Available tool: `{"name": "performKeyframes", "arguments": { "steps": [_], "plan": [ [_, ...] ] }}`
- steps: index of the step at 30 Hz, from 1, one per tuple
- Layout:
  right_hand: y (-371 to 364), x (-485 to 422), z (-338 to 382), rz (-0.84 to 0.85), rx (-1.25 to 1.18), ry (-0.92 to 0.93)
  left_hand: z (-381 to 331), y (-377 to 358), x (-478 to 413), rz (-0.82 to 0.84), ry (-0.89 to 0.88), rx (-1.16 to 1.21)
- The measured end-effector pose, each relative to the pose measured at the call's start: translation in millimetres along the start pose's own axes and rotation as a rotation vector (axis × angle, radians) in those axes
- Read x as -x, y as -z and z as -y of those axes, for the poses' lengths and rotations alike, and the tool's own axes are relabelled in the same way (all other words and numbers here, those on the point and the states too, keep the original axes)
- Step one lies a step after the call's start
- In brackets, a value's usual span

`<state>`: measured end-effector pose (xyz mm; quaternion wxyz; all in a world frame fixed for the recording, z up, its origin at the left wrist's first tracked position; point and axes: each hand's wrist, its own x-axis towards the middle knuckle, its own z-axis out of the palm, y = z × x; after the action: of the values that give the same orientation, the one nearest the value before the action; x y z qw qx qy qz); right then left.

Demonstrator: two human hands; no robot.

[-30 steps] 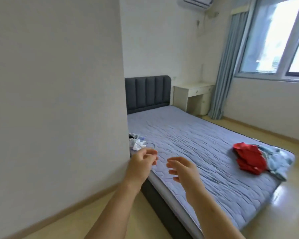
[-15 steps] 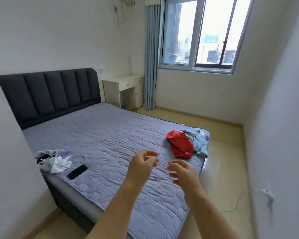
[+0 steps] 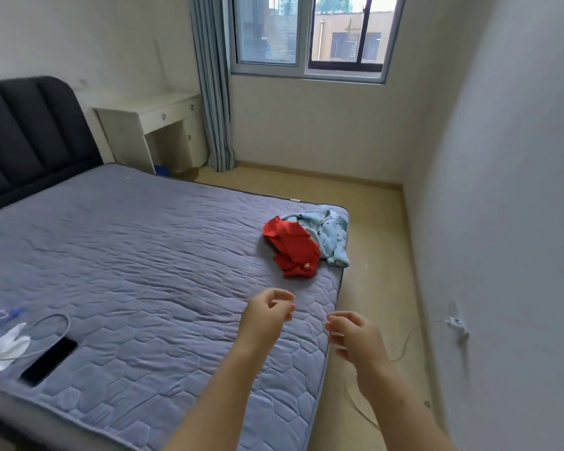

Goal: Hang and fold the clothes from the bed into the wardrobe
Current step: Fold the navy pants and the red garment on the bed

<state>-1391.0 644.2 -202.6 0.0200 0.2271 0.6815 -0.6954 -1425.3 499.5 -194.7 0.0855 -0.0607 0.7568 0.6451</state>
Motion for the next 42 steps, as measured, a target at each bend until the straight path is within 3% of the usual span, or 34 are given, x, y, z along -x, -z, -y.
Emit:
{"name": "performKeyframes", "arguments": {
  "steps": [7, 16, 28, 42],
  "plan": [
    [41.1, -117.9, 5.0, -0.023, 0.001, -0.059, 2.5, -63.6, -110.2, 0.0, 0.082, -0.028],
    [98.6, -309.8, 68.7, 0.026, 0.065, -0.048, -42.7, -167.1, -270.6, -0.043, 0.119, -0.016],
    [93.6, -505.5, 111.6, 0.12, 0.126, -0.126, -54.8, -213.7, -455.6, -0.139, 0.198, -0.007],
    [67.7, -717.9, 149.4, 0.273, 0.242, -0.261, -49.9, -231.1, -654.9, -0.252, 0.425, -0.052]
  ]
}}
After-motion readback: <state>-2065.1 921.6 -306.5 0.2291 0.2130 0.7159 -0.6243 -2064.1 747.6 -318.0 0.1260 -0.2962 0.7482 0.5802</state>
